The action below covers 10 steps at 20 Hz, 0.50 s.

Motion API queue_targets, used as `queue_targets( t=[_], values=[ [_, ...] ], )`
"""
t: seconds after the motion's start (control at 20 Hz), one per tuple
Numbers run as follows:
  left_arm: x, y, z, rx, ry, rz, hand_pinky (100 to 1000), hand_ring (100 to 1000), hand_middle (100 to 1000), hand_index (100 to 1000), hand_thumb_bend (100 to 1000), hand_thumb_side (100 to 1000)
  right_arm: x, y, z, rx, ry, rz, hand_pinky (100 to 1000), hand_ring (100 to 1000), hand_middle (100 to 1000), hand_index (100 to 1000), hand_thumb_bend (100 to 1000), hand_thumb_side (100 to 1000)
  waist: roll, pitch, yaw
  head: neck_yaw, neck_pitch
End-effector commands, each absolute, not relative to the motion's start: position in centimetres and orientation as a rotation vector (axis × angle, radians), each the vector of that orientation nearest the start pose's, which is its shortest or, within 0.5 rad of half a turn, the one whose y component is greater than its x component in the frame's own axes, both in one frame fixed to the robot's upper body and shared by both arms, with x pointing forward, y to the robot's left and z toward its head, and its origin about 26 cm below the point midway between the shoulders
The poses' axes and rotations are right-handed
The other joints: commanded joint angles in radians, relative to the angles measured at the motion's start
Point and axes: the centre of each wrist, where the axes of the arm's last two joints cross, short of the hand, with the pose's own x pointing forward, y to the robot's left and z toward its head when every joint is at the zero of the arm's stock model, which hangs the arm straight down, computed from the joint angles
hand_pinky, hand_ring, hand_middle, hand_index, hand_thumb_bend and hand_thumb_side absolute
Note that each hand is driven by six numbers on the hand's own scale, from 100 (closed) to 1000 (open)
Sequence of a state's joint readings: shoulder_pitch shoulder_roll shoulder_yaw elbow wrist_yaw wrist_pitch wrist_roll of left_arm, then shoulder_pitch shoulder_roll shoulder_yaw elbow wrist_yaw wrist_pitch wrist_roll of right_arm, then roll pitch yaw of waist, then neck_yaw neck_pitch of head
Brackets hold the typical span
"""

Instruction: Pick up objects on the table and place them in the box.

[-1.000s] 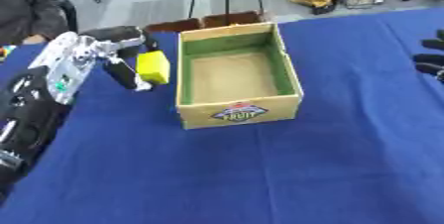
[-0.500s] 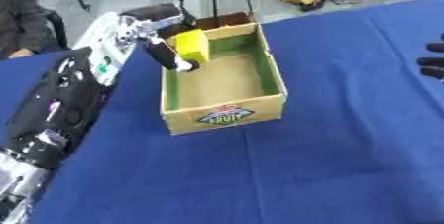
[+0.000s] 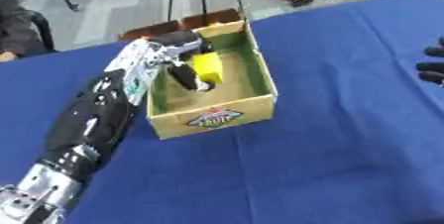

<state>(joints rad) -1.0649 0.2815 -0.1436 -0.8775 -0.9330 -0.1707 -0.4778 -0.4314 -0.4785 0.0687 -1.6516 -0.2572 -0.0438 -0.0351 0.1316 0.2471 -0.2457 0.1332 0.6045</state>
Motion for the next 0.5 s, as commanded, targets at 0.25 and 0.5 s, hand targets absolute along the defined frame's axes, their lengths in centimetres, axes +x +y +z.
queue_targets(
  t=[0.25, 0.5],
  values=[
    [49.6, 20.0, 21.1, 0.772, -1.414, -1.597, 238, 214, 233, 397, 315, 245, 35.9, -29.0, 18.3, -0.053, -2.102, 0.344, 814, 769, 791, 906, 100, 849, -0.011, -0.013, 0.002, 0.002, -0.010],
    [49.5, 20.3, 20.5, 0.763, -1.411, -1.605, 506, 426, 452, 614, 951, 488, 35.9, -29.1, 18.2, -0.055, -2.101, 0.341, 815, 770, 791, 906, 100, 850, -0.016, -0.012, 0.004, -0.001, -0.010]
  ],
)
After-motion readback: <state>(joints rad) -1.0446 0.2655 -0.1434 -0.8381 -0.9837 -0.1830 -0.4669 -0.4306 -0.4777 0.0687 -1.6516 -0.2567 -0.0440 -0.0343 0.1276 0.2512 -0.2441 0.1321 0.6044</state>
